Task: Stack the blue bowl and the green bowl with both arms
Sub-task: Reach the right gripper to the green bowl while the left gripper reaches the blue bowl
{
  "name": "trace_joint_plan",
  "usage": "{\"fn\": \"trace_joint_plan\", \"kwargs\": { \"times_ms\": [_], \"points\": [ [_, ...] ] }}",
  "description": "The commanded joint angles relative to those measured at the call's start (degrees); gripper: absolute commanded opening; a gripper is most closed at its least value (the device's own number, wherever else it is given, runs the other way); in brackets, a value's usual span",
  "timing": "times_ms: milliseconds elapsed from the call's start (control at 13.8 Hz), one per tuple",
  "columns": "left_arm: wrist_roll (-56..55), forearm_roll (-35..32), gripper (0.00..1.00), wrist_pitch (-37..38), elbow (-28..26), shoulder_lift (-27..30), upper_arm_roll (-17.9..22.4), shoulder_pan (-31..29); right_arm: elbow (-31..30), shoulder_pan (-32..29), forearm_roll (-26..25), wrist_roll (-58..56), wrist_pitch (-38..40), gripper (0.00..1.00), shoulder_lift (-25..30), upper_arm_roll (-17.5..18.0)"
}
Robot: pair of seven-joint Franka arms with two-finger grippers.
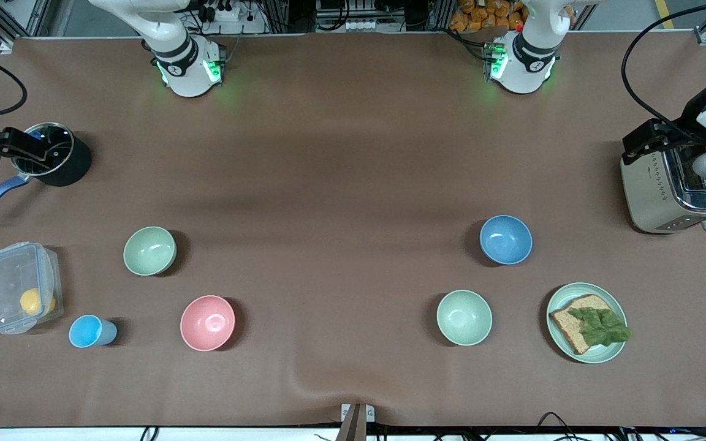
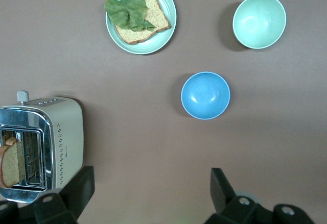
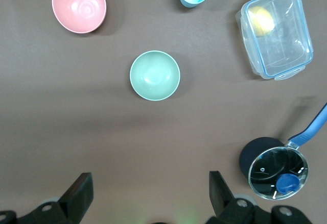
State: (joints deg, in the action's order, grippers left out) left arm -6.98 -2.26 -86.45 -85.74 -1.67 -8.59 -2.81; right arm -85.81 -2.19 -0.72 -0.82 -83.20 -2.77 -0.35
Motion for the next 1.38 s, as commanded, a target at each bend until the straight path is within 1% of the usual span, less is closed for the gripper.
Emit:
{"fn": "trace_joint_plan", "kwargs": {
  "times_ms": [0,291,436,581,726,799,872,1017,1162,1235,1307],
  "points": [
    [1.4,1.6,1.0,-0.4,-1.3,1.3,0.2,-0.4,0.3,-1.7,-1.7,0.2,1.1,1.0,0.7,1.8],
    [1.3,1.5,1.0,-0.4,-0.5,-0.3,-0.2,-0.6,0.4,-1.8,-1.8,0.0,1.0,1.0,0.9,1.8],
    [1.3,1.5,1.0,-1.2,-0.5,-2.5,-0.2,-0.6,0.4,-1.8,-1.8,0.0,1.1,1.0,0.8,1.7],
    [1.4,1.5,1.0,-4.7,-1.5,-5.8,-0.2,-0.6,0.2,-2.9,-1.3,0.1,2.0,1.0,-0.2,1.1],
    [1.4,1.5,1.0,-9.4,-3.4,-9.4,-0.3,-0.4,-0.2,-3.9,-0.5,0.1,1.1,1.0,-3.5,0.3],
    [1.4,1.5,1.0,-12.2,-5.5,-10.6,-0.3,-0.3,-0.2,-4.7,-0.5,0.1,0.1,1.0,-5.3,0.3],
    [1.3,1.5,1.0,-15.7,-8.7,-10.9,-0.3,-0.2,-0.2,-6.1,-0.4,0.2,-0.7,1.0,-8.1,0.6],
    [1.3,1.5,1.0,-25.2,-17.0,-11.3,-0.3,-0.2,-0.4,-8.3,4.0,0.0,-4.8,1.0,-14.1,0.4],
    [1.3,1.5,1.0,-35.1,-25.1,-12.3,-0.3,-0.1,-0.5,-10.3,5.5,-0.1,-9.8,1.0,-19.6,0.9],
    [1.3,1.5,1.0,-38.7,-27.5,-13.4,-0.4,0.1,-0.8,-10.5,5.6,0.0,-12.3,1.0,-22.0,1.4],
    [1.3,1.5,1.0,-39.9,-28.2,-15.0,-0.5,0.1,-1.6,-10.5,5.6,0.0,-15.3,1.0,-24.4,1.6]
  ]
}}
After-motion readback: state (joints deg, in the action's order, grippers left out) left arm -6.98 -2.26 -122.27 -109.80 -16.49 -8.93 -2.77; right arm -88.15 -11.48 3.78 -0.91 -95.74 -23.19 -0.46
